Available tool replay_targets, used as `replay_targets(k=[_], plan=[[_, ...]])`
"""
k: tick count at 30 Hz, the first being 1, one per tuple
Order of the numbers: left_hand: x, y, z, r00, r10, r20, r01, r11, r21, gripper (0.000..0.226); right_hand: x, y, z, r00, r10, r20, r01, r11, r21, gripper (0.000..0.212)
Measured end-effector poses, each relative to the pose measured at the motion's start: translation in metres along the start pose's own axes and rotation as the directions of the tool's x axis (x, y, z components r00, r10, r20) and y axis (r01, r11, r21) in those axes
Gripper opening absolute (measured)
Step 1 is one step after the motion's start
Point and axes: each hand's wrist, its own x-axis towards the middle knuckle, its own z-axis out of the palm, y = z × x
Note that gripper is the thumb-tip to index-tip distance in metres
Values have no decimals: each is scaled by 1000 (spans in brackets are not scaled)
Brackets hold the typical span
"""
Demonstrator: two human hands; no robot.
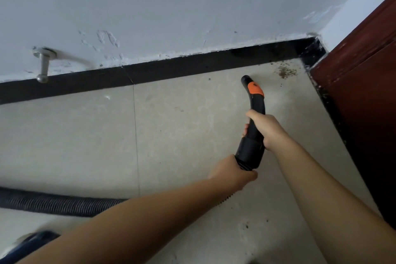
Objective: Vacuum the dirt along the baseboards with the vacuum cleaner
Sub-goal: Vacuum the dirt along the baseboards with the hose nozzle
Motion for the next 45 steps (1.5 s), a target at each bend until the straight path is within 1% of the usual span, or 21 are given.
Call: replay_targets(k=[3,5,9,12,14,19,24,36,45], plan=[[3,-5,-6,1000,-16,-16,16,1000,-3,23,-4,0,9,1000,-17,11,16,1000,27,14],[8,1,-14,1000,-9,11,9,1000,4,26,-5,-4,6,999,-18,-33,20,997,76,14],[15,20,-13,992,14,125,-30,992,120,25,-2,-2,-21,989,-6,-147,35,980,193,13],[23,30,-6,987,21,161,-51,981,188,30,2,2,-41,977,11,-215,49,961,273,15],[29,35,0,984,30,175,-70,971,227,30,6,3,-52,971,8,-240,63,956,287,15],[40,43,6,987,46,156,-82,969,232,23,15,-7,-61,981,13,-195,48,951,304,14],[52,51,6,994,42,103,-61,981,186,29,30,-27,-58,991,-8,-130,41,967,250,20],[65,79,22,992,64,111,-91,962,257,23,54,-35,-93,994,8,-112,26,954,299,20],[80,101,29,993,80,90,-97,972,216,21,74,-53,-109,995,-46,-94,70,958,277,18]])
